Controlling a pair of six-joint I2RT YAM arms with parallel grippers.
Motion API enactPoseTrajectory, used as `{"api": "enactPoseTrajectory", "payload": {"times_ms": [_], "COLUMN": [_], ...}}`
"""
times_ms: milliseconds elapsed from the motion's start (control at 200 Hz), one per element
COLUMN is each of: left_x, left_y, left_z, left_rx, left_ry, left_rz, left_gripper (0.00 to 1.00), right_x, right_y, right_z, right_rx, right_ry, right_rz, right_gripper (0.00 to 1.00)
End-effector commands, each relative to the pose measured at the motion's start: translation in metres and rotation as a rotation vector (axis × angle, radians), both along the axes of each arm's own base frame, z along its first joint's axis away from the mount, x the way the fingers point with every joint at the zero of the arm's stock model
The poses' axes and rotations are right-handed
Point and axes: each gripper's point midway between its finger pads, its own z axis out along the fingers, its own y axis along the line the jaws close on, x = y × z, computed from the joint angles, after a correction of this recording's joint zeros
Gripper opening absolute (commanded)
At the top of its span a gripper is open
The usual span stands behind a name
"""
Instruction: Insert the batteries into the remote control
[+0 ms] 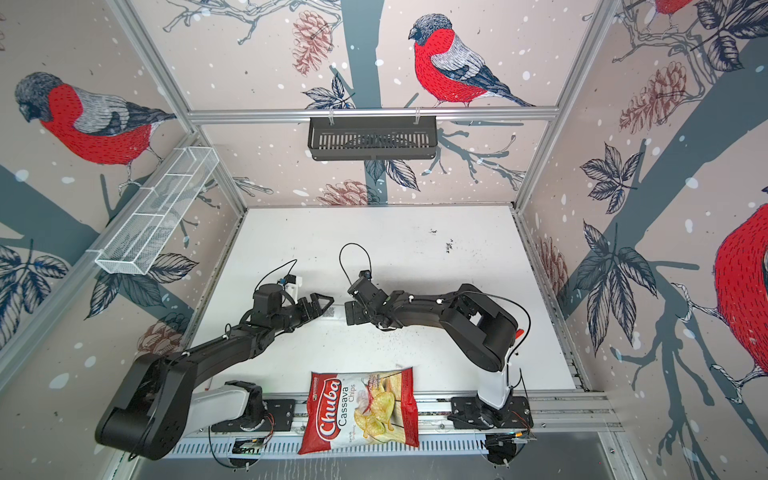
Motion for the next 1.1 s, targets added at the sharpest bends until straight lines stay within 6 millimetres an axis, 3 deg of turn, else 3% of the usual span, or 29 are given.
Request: {"api": "enactPoseTrajectory", "payload": {"times_ms": [0, 200, 450, 650, 1096], "left_x": [0.002, 0.002, 0.001, 0.003, 0.003], "left_y": [-0.004, -0.004, -0.004, -0.005, -0.005], "left_z": [0.008, 0.007, 0.007, 0.008, 0.009], "left_rx": [-0.015, -0.013, -0.014, -0.016, -0.016], "left_ry": [-0.032, -0.032, -0.032, -0.036, -0.035], "left_rz": [-0.027, -0.03, -0.03, -0.031, -0.03], "left_gripper": [0.95, 0.96, 0.96, 0.95, 0.96], "right_x": [-0.018, -0.012, -0.012, -0.018, -0.023], "right_y": [-0.013, -0.018, -0.028, -0.025, -0.028], "right_z": [-0.016, -0.007, -0.009, -0.01, -0.017], "right_rx": [-0.038, 0.058, 0.053, 0.048, -0.026], "right_ry": [0.111, 0.132, 0.14, 0.146, 0.132], "right_rz": [0.014, -0.023, -0.047, -0.028, -0.019], "right_gripper": [0.98, 0.99, 0.99, 1.0, 0.93]}}
